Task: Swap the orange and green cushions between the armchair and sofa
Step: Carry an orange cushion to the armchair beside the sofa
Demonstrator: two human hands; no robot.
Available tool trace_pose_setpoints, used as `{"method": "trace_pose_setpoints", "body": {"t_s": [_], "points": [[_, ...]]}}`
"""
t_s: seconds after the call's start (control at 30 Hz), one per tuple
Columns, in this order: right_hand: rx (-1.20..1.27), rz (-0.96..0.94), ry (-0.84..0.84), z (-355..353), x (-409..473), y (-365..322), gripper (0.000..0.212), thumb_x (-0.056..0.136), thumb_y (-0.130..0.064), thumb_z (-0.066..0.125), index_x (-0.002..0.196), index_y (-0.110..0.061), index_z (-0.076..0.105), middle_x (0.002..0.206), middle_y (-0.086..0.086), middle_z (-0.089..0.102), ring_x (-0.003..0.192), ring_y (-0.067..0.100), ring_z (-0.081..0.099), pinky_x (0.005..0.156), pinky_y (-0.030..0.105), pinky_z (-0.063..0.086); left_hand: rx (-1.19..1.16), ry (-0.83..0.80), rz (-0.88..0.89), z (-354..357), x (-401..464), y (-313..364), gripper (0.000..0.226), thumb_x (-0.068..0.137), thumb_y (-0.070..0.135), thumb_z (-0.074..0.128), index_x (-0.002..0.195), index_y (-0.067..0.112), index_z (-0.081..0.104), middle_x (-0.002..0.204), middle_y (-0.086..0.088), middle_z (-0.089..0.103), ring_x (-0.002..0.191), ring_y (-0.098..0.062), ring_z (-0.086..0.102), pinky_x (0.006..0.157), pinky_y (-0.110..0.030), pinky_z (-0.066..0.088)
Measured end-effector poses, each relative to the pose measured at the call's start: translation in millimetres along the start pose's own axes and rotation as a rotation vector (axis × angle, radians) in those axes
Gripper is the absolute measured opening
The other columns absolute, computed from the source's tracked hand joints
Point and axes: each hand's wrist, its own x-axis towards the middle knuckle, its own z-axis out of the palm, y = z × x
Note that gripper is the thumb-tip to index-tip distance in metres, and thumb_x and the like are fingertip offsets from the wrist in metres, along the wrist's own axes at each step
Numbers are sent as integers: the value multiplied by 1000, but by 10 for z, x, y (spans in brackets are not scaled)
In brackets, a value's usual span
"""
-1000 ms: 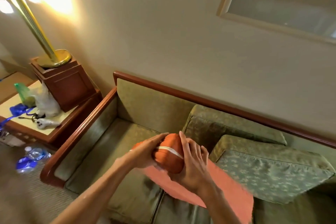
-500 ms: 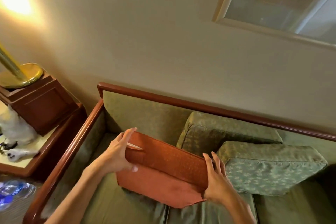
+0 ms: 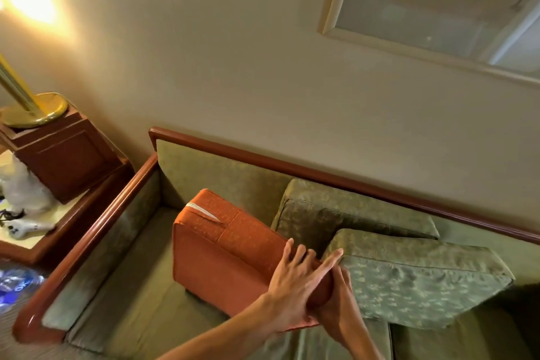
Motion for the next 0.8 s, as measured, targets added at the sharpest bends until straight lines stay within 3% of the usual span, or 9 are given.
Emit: {"method": "trace_pose_setpoints", "body": {"t_s": [0.07, 0.17, 0.23, 0.3, 0.37, 0.47, 0.6, 0.67, 0.8], "points": [[-13, -30, -31, -116, 3, -146, 123, 41, -42, 86, 148, -33, 26, 116, -21, 38, 109, 10, 49, 95, 36, 51, -30, 69, 26, -129, 4, -12, 150, 61, 39, 92, 151, 37, -29, 143, -17, 40, 135, -36, 31, 121, -54, 4], [-97, -206, 52, -292, 56, -628, 100, 40, -49, 79, 130, -36, 38, 111, -19, 42, 103, 9, 44, 88, 39, 46, 5, 251, 32, -441, -114, -316, 151, 50, 47, 91, 155, 36, -18, 134, -2, 48, 125, -25, 41, 116, -47, 23], [-143, -331, 74, -274, 96, -996, 104, 42, -57, 74, 135, -33, 35, 119, -20, 42, 109, 7, 40, 92, 35, 36, -55, 339, 0, -596, -293, -633, 131, 55, 54, 75, 158, 36, -5, 135, 5, 49, 126, -20, 44, 109, -41, 34], [-176, -378, -8, -74, 175, -1242, 111, 47, -57, 71, 145, -33, 25, 128, -17, 38, 118, 7, 34, 100, 35, 30, -207, 351, -67, -562, -474, -944, 109, 65, 53, 66, 157, 36, 11, 143, 6, 46, 131, -18, 44, 107, -34, 37], [-289, -360, -117, 276, 286, -1185, 121, 52, -55, 75, 152, -28, 12, 139, -10, 34, 130, 13, 29, 110, 39, 24, -364, 311, -151, -309, -651, -1231, 100, 69, 50, 76, 152, 41, 20, 148, 12, 43, 135, -11, 43, 109, -22, 34], [-486, -286, -269, 732, 481, -698, 125, 63, -61, 78, 155, -22, 2, 153, -2, 25, 143, 20, 20, 118, 44, 9, -587, 268, -285, 75, -894, -1646, 117, 51, 55, 93, 147, 41, 27, 145, 13, 45, 134, -4, 43, 107, -13, 31], [-591, -139, -375, 707, 604, -95, 127, 57, -69, 77, 153, -23, 9, 154, -1, 24, 145, 22, 18, 121, 49, 4, -583, 109, -544, 275, -1212, -2243, 127, 43, 44, 94, 148, 35, 23, 127, 5, 58, 119, -16, 57, 99, -29, 44], [-643, -77, -386, 561, 621, 221, 127, 53, -66, 79, 152, -25, 11, 153, -2, 27, 144, 22, 22, 121, 48, 6, -543, -35, -643, 251, -1299, -2421, 125, 49, 39, 92, 147, 35, 15, 126, 2, 52, 118, -20, 55, 98, -35, 45], [-700, -52, -401, 459, 576, 566, 122, 54, -55, 79, 152, -27, 12, 150, -2, 28, 143, 23, 23, 121, 45, 11, -490, -215, -737, 303, -1278, -2499, 143, 58, 29, 95, 153, 43, -12, 134, -4, 36, 118, -26, 50, 99, -40, 47]]}}
